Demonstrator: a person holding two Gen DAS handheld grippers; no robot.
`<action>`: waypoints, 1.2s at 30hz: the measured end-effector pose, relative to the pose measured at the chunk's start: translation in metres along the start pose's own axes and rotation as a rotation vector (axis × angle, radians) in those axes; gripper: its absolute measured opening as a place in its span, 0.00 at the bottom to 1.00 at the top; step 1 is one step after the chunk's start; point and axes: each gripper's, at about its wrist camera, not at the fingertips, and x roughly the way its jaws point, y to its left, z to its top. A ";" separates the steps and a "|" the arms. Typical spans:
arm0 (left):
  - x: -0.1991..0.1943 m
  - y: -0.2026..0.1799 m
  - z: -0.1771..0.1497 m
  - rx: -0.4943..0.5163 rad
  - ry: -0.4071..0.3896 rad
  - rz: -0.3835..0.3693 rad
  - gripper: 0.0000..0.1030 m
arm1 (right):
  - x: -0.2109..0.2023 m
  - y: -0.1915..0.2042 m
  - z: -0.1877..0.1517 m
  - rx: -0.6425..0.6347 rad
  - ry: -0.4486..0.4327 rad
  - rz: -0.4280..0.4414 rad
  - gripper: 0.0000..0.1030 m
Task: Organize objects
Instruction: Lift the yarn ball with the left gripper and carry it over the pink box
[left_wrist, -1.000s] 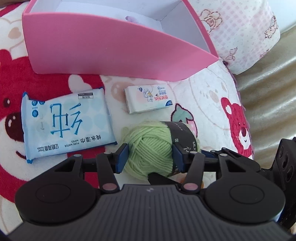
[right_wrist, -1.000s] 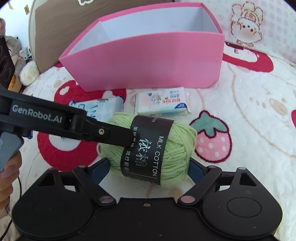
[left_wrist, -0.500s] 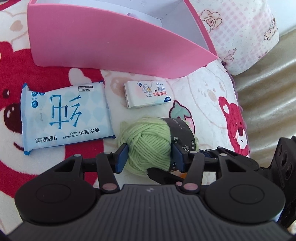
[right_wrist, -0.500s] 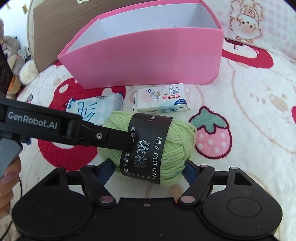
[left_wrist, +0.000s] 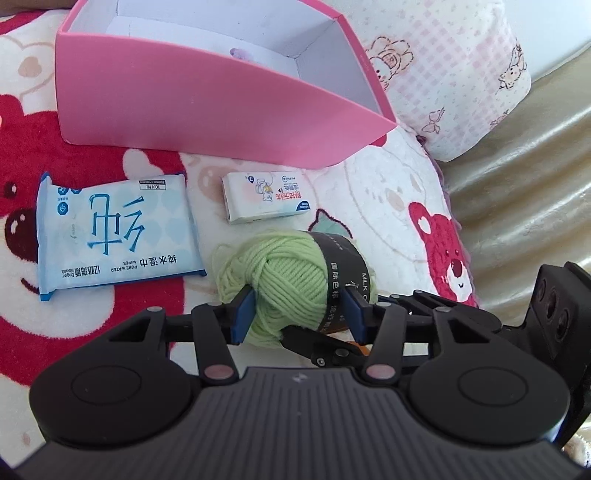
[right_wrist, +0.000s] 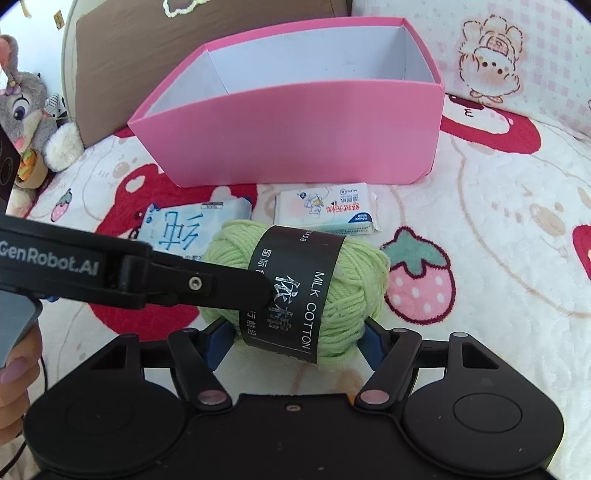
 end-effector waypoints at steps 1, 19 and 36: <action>-0.003 -0.002 0.000 0.006 -0.002 0.001 0.48 | -0.002 0.002 0.000 -0.007 -0.007 0.002 0.72; -0.044 -0.035 -0.009 0.111 -0.030 0.023 0.48 | -0.036 0.017 -0.002 -0.066 -0.076 0.045 0.81; -0.074 -0.062 -0.009 0.181 -0.047 0.048 0.50 | -0.069 0.037 0.002 -0.121 -0.150 0.037 0.87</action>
